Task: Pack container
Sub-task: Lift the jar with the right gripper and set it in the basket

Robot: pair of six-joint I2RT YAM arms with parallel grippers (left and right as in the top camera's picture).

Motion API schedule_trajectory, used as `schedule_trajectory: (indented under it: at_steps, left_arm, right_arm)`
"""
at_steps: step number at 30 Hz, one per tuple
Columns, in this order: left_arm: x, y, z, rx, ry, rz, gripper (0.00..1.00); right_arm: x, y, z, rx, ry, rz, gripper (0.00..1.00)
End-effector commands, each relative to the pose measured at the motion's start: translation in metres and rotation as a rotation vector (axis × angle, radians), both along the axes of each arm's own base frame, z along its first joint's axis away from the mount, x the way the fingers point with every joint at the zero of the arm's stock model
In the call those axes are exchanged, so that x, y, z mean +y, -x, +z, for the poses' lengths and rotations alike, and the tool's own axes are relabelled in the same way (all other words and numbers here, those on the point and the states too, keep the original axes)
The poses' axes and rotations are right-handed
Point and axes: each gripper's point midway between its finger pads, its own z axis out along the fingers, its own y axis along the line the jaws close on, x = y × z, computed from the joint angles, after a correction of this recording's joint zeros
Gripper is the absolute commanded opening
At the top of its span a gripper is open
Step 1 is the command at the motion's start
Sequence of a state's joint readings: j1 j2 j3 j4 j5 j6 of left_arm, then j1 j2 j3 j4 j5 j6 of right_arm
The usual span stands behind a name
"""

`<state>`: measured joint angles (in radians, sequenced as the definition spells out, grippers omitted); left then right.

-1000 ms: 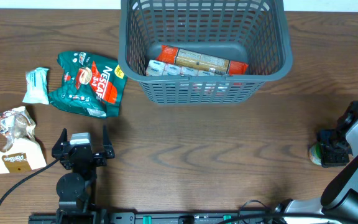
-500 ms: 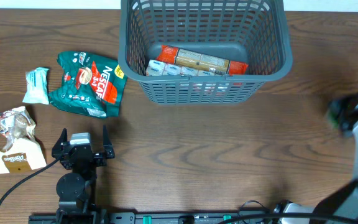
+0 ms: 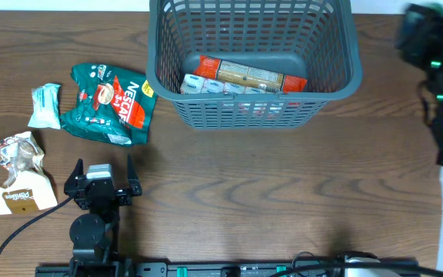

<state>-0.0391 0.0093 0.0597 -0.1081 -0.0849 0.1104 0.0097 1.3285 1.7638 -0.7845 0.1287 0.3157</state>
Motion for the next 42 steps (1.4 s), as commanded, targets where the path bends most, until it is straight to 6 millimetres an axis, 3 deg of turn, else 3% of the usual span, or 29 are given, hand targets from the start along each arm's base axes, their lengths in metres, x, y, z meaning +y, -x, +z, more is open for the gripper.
schedule_trajectory:
  at_steps: [1, 7, 12, 17, 23, 31, 36, 42]
  left_arm:
    - [0.002, 0.0, -0.015, 0.038, -0.018, 0.004, 0.99]
    - [0.002, 0.0, -0.015, 0.038, -0.018, 0.004, 0.99]
    - [0.002, 0.0, -0.015, 0.038, -0.018, 0.004, 0.99]
    - [0.002, 0.0, -0.015, 0.038, -0.018, 0.004, 0.98]
    - [0.002, 0.0, -0.015, 0.038, -0.018, 0.004, 0.99]
    - [0.002, 0.0, -0.015, 0.038, -0.018, 0.004, 0.99]
    - [0.002, 0.0, -0.015, 0.038, -0.018, 0.004, 0.99]
    - [0.002, 0.0, -0.015, 0.038, -0.018, 0.004, 0.99]
  right_arm:
    - [0.036, -0.013, 0.005, 0.005, 0.117, 0.093, 0.02]
    - [0.086, -0.055, -0.032, 0.136, 0.181, 0.197, 0.02]
    - [0.097, -0.089, -0.074, 0.307, 0.208, 0.217, 0.01]
    - [0.102, -0.108, -0.125, 0.489, 0.237, 0.238, 0.01]
    - [0.116, -0.115, -0.203, 0.703, 0.231, 0.319, 0.01]
    - [0.124, -0.116, -0.28, 0.896, 0.224, 0.372, 0.01]
    - [0.125, -0.115, -0.315, 0.982, 0.228, 0.377, 0.01]
    - [0.13, -0.113, -0.331, 1.02, 0.21, 0.397, 0.01]
